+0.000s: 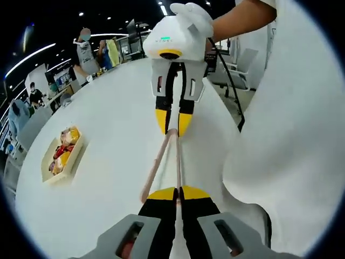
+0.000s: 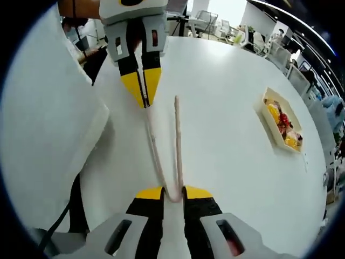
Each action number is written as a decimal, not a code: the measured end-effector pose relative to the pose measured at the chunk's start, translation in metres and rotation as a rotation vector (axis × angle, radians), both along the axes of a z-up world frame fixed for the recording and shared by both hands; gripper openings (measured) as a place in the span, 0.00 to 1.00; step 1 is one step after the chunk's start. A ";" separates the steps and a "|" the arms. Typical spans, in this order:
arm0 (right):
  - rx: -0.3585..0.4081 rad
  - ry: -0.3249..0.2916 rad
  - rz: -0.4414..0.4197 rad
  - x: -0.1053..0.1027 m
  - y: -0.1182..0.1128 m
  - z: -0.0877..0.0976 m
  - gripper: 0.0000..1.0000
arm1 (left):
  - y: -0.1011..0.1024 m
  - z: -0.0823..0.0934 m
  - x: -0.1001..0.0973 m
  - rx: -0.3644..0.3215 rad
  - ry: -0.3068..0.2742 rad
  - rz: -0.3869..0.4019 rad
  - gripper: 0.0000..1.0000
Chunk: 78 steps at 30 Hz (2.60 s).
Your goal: Place the target food into the container with the food tongs after gripping and lifting it, then release it inside without dropping or visibly crushing the food.
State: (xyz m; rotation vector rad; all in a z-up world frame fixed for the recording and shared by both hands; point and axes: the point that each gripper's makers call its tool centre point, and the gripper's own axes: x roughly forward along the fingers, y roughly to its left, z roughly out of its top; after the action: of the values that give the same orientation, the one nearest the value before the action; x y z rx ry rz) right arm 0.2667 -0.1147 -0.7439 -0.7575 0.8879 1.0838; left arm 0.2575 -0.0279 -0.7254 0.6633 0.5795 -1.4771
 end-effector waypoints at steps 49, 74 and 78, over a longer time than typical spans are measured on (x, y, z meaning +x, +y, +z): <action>0.354 -0.138 -0.430 0.002 0.002 0.046 0.26 | 0.014 0.040 0.002 -0.261 -0.042 0.295 0.00; 0.653 -0.192 -0.597 -0.019 -0.018 0.105 0.75 | 0.019 0.112 -0.007 -0.580 0.059 0.828 0.99; 0.674 -0.176 -0.592 -0.019 -0.020 0.101 0.82 | 0.026 0.103 -0.020 -0.529 0.081 0.880 0.99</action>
State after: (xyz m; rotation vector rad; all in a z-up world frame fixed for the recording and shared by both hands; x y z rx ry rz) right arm 0.2474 -0.1347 -0.6428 -0.0105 0.4890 0.6955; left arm 0.2378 -0.0017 -0.6227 -0.0897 0.4250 -0.7594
